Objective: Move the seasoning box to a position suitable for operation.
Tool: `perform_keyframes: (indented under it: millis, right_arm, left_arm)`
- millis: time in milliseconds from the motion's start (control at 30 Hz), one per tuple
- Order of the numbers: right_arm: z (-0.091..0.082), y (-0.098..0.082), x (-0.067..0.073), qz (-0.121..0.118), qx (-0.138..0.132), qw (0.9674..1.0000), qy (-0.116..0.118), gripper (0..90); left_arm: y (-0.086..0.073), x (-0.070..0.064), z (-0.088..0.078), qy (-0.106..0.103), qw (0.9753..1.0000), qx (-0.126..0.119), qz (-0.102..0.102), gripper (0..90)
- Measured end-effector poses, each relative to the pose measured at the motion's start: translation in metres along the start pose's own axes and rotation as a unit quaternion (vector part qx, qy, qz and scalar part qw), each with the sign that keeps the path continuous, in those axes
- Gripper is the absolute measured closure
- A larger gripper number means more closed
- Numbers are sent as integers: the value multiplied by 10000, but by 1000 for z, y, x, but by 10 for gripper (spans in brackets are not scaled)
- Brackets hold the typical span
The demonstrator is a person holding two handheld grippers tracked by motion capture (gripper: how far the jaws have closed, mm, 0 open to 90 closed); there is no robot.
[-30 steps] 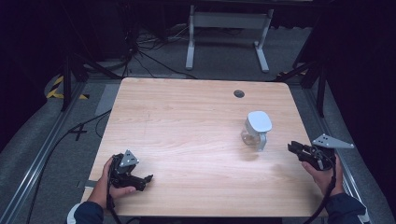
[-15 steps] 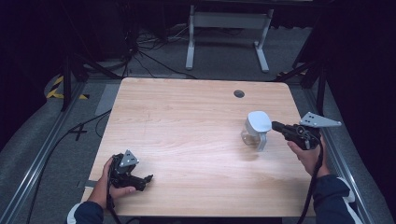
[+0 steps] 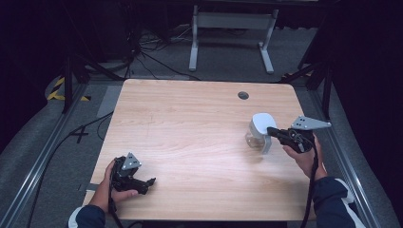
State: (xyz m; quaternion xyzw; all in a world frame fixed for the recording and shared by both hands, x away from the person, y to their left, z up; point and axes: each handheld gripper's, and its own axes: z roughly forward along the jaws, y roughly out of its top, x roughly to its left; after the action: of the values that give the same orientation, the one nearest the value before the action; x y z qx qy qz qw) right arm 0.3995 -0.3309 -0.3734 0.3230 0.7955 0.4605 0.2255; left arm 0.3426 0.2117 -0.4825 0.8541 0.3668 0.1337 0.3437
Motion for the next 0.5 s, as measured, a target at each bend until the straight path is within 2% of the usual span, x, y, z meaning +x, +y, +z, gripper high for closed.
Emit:
perform_keyframes:
  millis: [267, 333, 433, 467, 500]
  right_arm:
    - [-1, -4, 3, -44, -57, 10000, -45, 896]
    - [-2, -4, 4, -40, -40, 10000, -30, 896]
    - [-1, -6, 5, -55, 5, 10000, -3, 896]
    - [0, -6, 5, -75, 46, 10000, -15, 896]
    - [0, -6, 5, -75, 46, 10000, -15, 896]
  left_arm:
    - [1, -1, -1, 50, 10000, 55, -13, 13]
    - [3, -2, -2, 64, 9999, 52, -105, 54]
    - [9, -3, -2, 59, 10000, 4, -8, 221]
    - [16, -4, -1, -89, 9999, -125, 2, 220]
    - [16, -4, -1, -89, 9999, -125, 2, 205]
